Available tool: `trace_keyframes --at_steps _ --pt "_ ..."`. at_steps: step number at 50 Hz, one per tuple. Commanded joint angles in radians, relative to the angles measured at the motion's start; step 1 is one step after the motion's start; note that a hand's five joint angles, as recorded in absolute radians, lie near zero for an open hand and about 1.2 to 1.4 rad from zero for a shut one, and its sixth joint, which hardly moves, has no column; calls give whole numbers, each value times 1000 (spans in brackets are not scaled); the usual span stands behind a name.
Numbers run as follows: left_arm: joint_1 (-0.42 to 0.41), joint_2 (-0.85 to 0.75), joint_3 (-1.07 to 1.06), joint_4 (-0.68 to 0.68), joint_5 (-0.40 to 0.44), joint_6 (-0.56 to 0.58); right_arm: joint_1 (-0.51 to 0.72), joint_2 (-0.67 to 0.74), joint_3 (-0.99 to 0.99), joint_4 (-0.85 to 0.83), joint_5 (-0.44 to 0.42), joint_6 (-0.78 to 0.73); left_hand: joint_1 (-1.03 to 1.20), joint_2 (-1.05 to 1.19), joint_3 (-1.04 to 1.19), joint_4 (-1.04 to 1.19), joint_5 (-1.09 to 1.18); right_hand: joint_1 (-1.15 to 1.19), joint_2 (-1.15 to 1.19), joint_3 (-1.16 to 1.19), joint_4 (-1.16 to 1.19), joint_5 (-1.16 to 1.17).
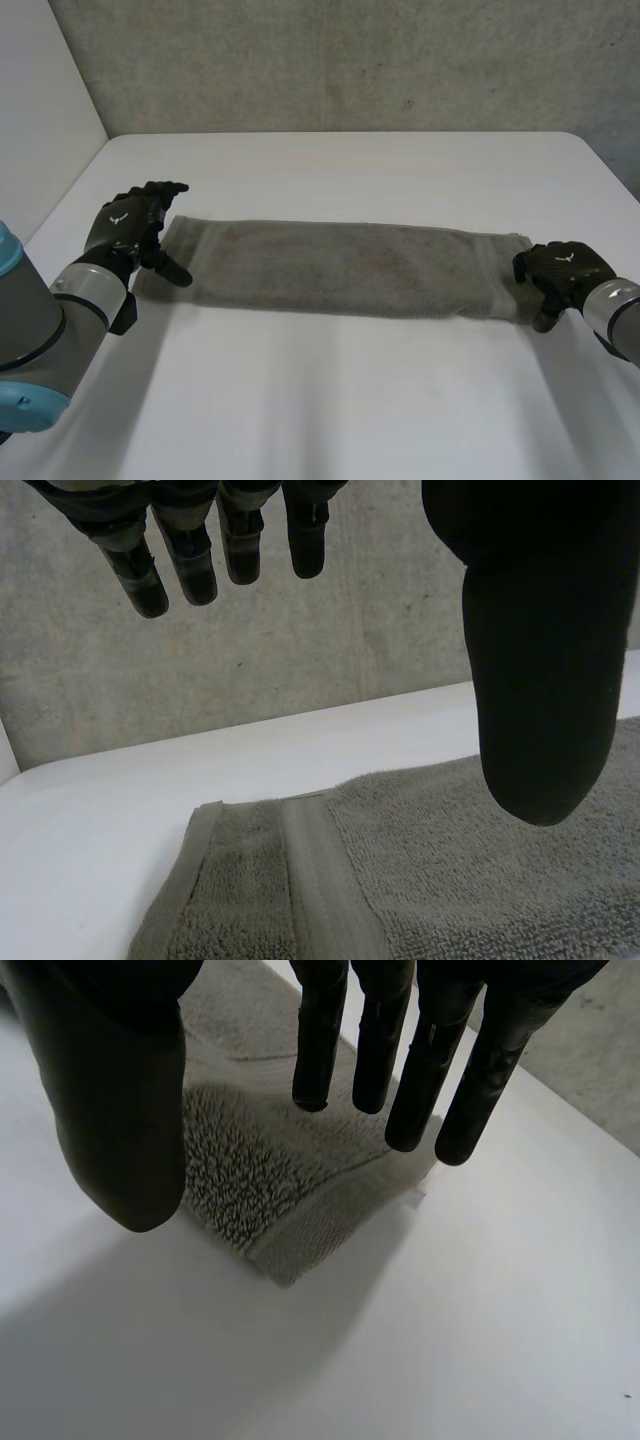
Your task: Fold the laundry
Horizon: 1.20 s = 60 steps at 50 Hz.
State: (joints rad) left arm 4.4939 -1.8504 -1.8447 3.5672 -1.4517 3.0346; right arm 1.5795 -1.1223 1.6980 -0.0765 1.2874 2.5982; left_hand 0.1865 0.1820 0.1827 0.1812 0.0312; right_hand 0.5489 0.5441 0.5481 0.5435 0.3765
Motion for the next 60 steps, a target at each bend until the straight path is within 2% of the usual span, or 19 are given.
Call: trace_keyframes --at_steps 1,3,12,16,20,23,24,25,27,28,30,31,33,34,35,36,38,47,60 --pt "-1 -1 1 -2 1 3 -6 62 -23 -11 1 -4 15 20 19 21 -4 270 275 271 275 268" --pt "-4 -1 1 -2 1 4 -30 65 -41 -16 13 -3 12 17 16 18 -7 845 850 846 850 843" --pt "-7 -1 -2 -1 -1 4 -167 15 -109 -14 110 -55 9 14 13 15 -10 847 852 848 853 845" --pt "-9 0 -2 -1 -1 4 -234 18 -164 -9 134 -183 6 11 10 12 -13 847 852 848 853 845" --pt "-9 0 -2 -1 -1 4 -228 13 -196 -5 144 -248 6 11 10 12 -13 847 852 848 853 845" --pt "-9 -1 -2 -1 -1 4 -131 -14 -233 -5 174 -230 6 11 10 12 -13 847 852 848 853 845" --pt "-10 -1 -2 -1 -1 4 -48 -39 -257 -6 184 -216 6 11 10 12 -13 847 852 848 853 845" --pt "-10 -1 -2 -1 -1 4 -47 -39 -258 -6 184 -216 6 11 10 12 -13 847 852 848 853 845" --pt "-10 -1 -2 -1 -1 4 128 -60 -302 -19 199 -204 6 11 10 12 -13 847 852 848 853 845" --pt "-10 -1 -2 -1 -1 4 129 -60 -302 -19 199 -204 6 11 10 12 -13 847 852 848 853 845" --pt "-12 0 -2 -1 -3 4 312 -48 -343 -44 230 -214 6 11 10 12 -13 847 852 848 853 845" --pt "-12 0 -2 -1 -3 4 313 -48 -344 -45 230 -214 6 11 10 12 -13 847 852 848 853 845" --pt "-10 0 -2 -1 -3 4 512 11 -397 -97 245 -224 6 11 10 12 -13 847 852 848 853 845" --pt "-12 0 -2 -1 -3 4 513 12 -397 -97 245 -224 6 11 10 12 -13 847 852 848 853 845" --pt "-12 0 -4 -1 -3 4 602 62 -426 -120 245 -236 6 11 10 12 -13 847 852 848 853 845" --pt "-12 0 -4 -1 -3 4 603 62 -426 -120 245 -236 6 11 10 12 -13 847 852 848 853 845" --pt "-12 0 -7 -1 -3 6 726 163 -483 -140 243 -271 6 11 10 12 -13 847 852 848 853 845" --pt "-18 -3 -10 10 -3 7 850 423 -642 -134 251 -306 6 11 10 12 -13 847 852 848 853 845" --pt "-18 -6 -13 15 -3 9 869 446 -663 -128 237 -302 6 11 10 12 -13 847 852 848 853 845"
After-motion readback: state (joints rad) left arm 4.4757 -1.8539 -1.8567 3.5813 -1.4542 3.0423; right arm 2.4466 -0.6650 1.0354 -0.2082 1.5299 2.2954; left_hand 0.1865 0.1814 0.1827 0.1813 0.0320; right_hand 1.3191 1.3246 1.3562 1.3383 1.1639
